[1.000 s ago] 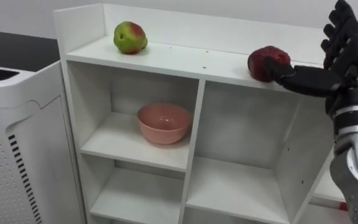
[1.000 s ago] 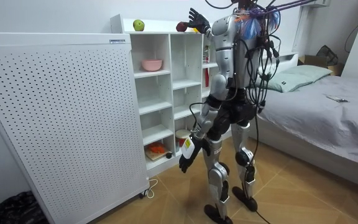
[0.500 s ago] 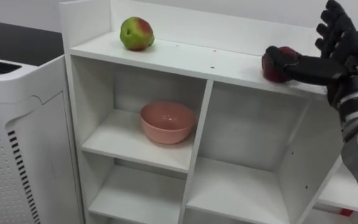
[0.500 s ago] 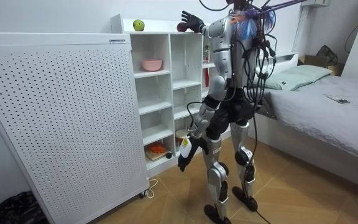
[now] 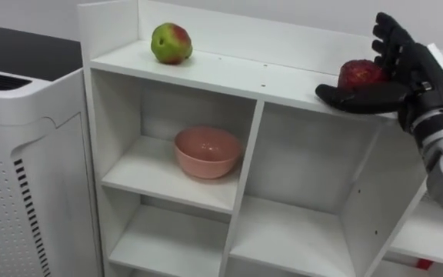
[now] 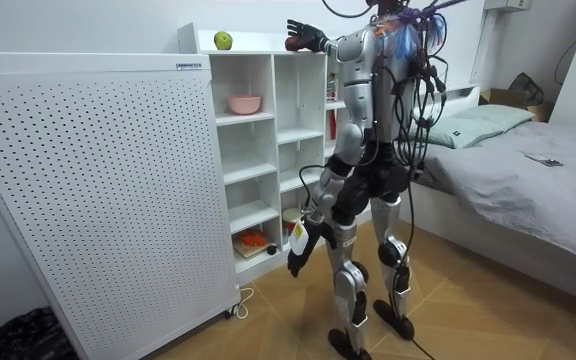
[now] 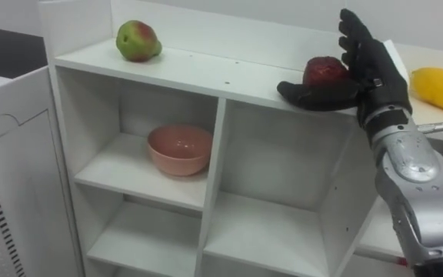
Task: Arrange fruit in the closet
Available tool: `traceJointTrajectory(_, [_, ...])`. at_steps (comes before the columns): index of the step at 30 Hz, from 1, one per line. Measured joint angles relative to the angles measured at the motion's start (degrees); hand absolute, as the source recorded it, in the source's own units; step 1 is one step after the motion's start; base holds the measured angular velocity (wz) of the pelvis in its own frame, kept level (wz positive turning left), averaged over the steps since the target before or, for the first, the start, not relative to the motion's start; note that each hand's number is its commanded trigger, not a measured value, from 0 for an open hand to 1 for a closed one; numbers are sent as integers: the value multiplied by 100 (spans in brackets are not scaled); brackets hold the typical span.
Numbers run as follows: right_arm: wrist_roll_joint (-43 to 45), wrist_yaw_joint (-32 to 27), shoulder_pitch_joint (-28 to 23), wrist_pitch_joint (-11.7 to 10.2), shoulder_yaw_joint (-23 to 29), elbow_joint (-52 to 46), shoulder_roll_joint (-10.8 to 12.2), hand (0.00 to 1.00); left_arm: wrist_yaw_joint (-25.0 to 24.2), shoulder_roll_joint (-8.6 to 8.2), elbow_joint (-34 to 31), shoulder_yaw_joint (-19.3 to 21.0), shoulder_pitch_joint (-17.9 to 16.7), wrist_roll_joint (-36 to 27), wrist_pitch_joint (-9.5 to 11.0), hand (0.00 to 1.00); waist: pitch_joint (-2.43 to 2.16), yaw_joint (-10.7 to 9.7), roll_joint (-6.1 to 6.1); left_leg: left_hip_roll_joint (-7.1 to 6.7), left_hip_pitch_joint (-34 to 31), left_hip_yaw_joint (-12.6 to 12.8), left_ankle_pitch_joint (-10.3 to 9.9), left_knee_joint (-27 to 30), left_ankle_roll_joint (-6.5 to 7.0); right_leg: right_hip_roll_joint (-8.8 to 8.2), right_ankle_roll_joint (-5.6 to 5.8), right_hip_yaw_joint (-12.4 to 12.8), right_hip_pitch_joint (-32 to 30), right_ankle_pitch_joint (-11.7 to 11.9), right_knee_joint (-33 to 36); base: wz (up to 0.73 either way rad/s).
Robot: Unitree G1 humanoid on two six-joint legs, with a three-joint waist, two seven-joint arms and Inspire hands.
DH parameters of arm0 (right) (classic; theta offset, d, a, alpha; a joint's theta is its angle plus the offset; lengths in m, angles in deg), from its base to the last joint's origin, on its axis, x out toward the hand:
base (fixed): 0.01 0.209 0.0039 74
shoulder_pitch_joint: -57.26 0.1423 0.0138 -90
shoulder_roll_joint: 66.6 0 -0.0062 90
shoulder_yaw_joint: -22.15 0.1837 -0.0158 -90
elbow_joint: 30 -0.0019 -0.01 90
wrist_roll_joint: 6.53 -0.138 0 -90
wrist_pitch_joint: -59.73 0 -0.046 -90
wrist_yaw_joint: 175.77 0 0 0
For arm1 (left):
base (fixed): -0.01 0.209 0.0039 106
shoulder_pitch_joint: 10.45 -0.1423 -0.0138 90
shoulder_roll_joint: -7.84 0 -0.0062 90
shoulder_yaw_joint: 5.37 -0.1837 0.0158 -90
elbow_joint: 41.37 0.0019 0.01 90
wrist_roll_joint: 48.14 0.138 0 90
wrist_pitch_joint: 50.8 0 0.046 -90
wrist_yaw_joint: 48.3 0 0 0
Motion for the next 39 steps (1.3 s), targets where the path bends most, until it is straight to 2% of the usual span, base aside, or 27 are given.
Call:
traceJointTrajectory(1, [-19,2,0,0,-30,8,-12,0,0,4,15,0,1,-6,-1,0,0,1,-1,-1,-1,12,0,-2,0,-2,0,-4,5,0,0,0])
traceJointTrajectory(2, [-59,6,0,-1,-75,31,-24,18,6,13,45,0,-1,-9,-3,0,0,1,-1,-4,1,17,0,-2,0,-5,0,-12,19,0,0,0])
traceJointTrajectory(4, [-67,7,0,-2,-138,92,-30,75,41,21,72,-3,-27,-13,-10,0,-5,11,-12,-11,9,22,0,10,0,-11,0,-9,30,0,0,0])
traceJointTrajectory(5, [-81,44,3,-13,-156,175,-41,100,80,28,82,-2,-39,-30,-11,0,-15,14,-34,-11,6,28,0,28,0,-13,0,-1,28,0,0,0])
traceJointTrajectory(7, [-93,153,5,-3,-158,294,-67,100,95,46,94,-1,-51,-77,-19,0,-19,25,-43,-11,3,29,0,40,0,-13,0,0,31,0,1,0])
traceJointTrajectory(11, [-87,374,14,2,-157,546,-70,100,89,50,126,-5,-54,-131,-93,0,-60,58,-107,-13,8,24,0,82,-1,-15,0,-8,72,0,2,0])
traceJointTrajectory(22, [-73,631,19,4,-131,602,-102,100,87,105,123,-3,-54,-229,-220,0,-62,-22,-90,-21,-90,-55,-1,139,-5,-18,0,-131,74,0,6,4])
traceJointTrajectory(31, [-359,612,19,-3,-90,584,-111,100,82,166,117,-75,0,-222,-211,0,-75,-32,-94,-28,-52,-64,-1,140,-5,-21,0,-99,70,0,-1,0])
traceJointTrajectory(34, [-431,569,-37,120,-118,245,-99,100,72,183,133,-111,27,-230,-166,0,-72,-33,-70,-16,-58,29,-1,138,-4,-15,0,25,33,0,4,-14])
traceJointTrajectory(39, [-509,578,-749,134,-156,-1255,-95,100,129,204,340,-127,78,-224,-61,0,-52,-113,58,-21,-88,77,-1,122,-4,-27,-8,46,-10,5,3,-4])
